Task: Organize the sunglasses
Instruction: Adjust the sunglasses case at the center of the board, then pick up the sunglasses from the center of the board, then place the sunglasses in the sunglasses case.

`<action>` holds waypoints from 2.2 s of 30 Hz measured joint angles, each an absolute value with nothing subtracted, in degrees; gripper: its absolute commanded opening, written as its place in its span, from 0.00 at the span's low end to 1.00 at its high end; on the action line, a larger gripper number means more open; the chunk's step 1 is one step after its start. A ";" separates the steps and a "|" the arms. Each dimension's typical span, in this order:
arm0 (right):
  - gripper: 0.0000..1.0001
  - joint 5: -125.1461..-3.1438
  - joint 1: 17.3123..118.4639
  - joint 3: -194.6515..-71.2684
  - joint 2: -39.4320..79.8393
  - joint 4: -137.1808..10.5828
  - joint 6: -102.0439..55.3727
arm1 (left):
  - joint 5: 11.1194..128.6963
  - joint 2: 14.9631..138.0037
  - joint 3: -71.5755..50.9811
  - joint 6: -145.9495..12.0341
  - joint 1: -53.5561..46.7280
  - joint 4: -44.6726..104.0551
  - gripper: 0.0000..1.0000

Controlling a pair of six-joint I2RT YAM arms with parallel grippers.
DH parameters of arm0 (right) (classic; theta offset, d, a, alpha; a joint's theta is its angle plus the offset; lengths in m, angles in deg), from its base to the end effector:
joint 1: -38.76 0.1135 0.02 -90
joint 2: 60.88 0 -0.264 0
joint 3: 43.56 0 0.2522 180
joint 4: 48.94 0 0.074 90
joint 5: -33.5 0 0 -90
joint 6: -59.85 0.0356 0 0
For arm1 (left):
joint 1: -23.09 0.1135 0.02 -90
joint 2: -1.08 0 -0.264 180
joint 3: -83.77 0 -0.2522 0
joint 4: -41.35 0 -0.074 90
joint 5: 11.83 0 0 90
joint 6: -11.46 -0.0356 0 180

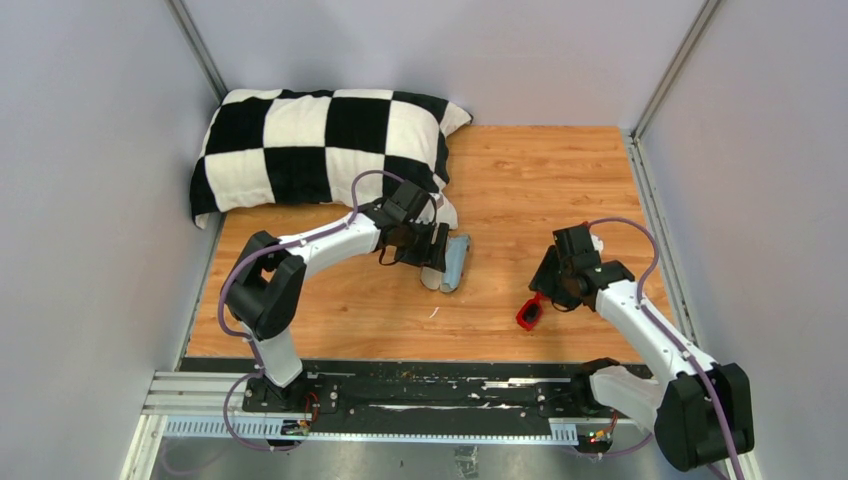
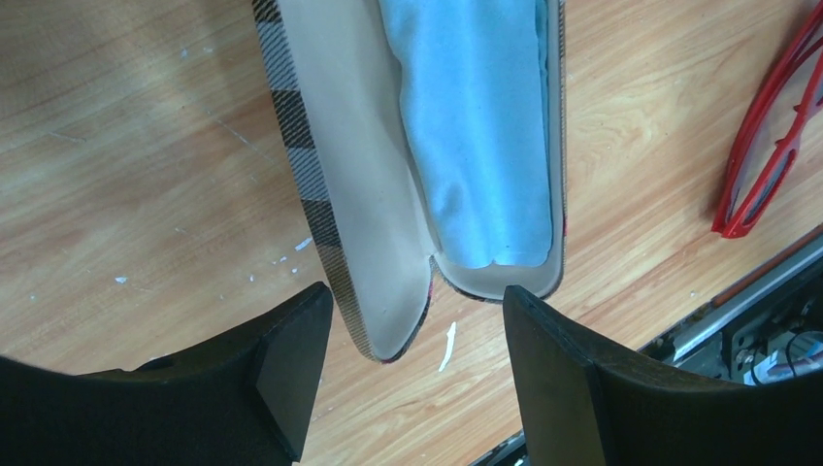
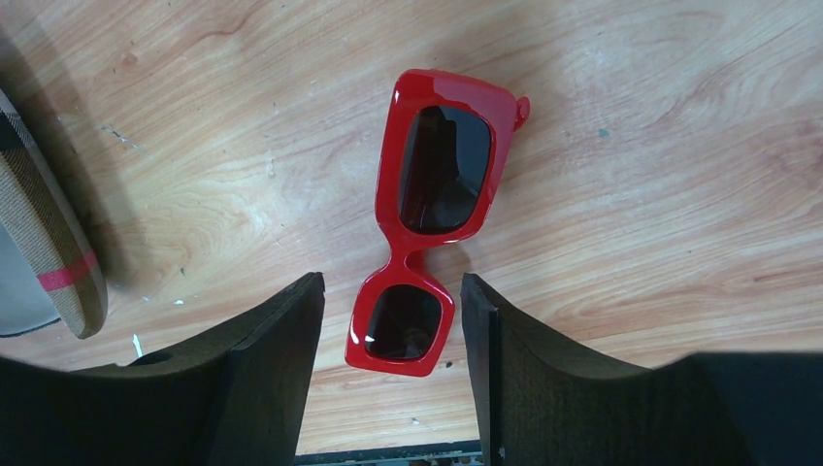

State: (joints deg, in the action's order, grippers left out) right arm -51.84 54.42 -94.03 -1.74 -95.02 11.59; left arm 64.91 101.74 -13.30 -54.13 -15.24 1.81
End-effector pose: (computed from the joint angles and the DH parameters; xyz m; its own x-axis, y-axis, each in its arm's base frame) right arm 0.1906 0.0504 0.2127 -0.7358 0.4829 -0.4748 0.3564 0.8723 0.3347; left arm 0.2835 -0.2345 0.2047 -0.8906 0.1913 -0.4126 0.3656 0.8409 -0.3991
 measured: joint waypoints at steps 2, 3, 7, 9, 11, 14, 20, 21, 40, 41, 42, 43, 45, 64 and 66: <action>0.60 -52.17 54.42 -93.62 -1.74 -94.82 12.66 | 64.98 101.74 -13.74 -54.00 -15.26 1.83 0.70; 0.60 -52.43 54.42 -93.18 -1.72 -94.58 13.22 | 65.00 101.74 -13.91 -53.89 -15.26 1.79 0.70; 0.60 -53.48 54.38 -91.28 -0.45 -93.82 15.15 | 65.11 101.74 -14.07 -53.81 -15.24 1.85 0.70; 0.60 -53.59 54.38 -90.65 0.64 -93.38 15.78 | 65.13 101.74 -14.07 -53.68 -15.24 1.85 0.70; 0.59 -53.56 54.38 -90.14 1.67 -92.42 16.24 | 65.11 101.74 -14.07 -53.63 -15.24 1.85 0.70; 0.57 -53.54 54.38 -89.95 3.22 -90.84 16.66 | 65.11 101.74 -14.13 -53.63 -15.24 1.87 0.70; 0.45 -53.67 54.36 -89.71 7.31 -87.04 16.92 | 65.13 101.74 -14.52 -53.61 -15.24 2.03 0.70; 0.42 -53.70 54.33 -89.71 7.70 -86.63 16.92 | 65.13 101.74 -14.66 -53.59 -15.24 2.03 0.70; 0.00 -57.37 54.33 -89.71 6.45 -84.57 14.58 | 68.34 96.89 -14.76 -53.46 -14.61 0.89 0.70; 0.00 -57.63 54.33 -89.73 6.32 -84.57 14.34 | 68.37 96.78 -14.76 -53.46 -14.34 0.91 0.70; 0.00 -57.83 54.40 -89.73 6.23 -84.59 14.12 | 68.37 96.71 -14.81 -53.41 -13.95 0.91 0.70; 0.00 -58.02 54.64 -89.79 6.13 -84.75 13.86 | 68.39 96.67 -14.90 -53.39 -13.54 0.93 0.70; 0.00 -58.24 55.32 -90.41 6.02 -85.29 13.60 | 68.58 96.43 -15.42 -53.24 -12.60 0.95 0.70; 0.00 -57.72 72.48 -108.46 14.96 -86.60 13.49 | 69.83 94.94 -20.58 -50.86 -8.49 1.22 0.70; 0.00 -57.65 73.57 -110.67 17.08 -86.39 13.33 | 69.83 94.85 -20.62 -50.83 -8.44 1.35 0.70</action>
State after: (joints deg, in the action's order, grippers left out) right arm -57.65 73.57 -110.67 17.08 -86.39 13.33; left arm 69.83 94.85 -20.62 -50.83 -8.44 1.35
